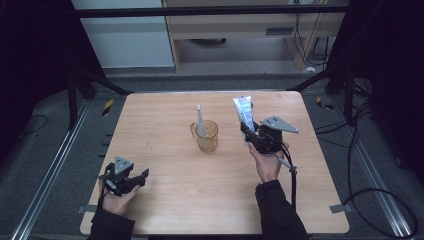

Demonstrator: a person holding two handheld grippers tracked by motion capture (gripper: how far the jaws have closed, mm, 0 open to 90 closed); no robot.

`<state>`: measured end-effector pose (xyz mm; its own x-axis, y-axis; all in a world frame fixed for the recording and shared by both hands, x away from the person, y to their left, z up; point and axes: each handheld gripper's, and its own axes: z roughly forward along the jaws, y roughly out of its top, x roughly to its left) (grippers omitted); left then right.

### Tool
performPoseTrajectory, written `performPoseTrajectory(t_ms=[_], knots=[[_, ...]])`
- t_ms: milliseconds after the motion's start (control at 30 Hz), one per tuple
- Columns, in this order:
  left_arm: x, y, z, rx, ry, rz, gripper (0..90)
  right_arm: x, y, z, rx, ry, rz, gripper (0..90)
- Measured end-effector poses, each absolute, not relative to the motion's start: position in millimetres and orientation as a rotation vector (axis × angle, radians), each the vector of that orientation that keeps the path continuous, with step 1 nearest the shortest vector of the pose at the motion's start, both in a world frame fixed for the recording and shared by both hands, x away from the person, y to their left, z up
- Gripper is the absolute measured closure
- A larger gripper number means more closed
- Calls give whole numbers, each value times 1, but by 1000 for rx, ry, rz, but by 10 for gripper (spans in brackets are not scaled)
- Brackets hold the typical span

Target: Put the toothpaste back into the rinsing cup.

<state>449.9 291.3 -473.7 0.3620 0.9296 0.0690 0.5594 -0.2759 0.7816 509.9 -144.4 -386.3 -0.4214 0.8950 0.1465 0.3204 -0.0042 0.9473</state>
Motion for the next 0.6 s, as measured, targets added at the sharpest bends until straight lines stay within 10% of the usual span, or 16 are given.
performPoseTrajectory(t_ms=[600], knots=[[450,293,-474,1949,1297,704,367,538,-116,-385,1243,1651,1543,661]])
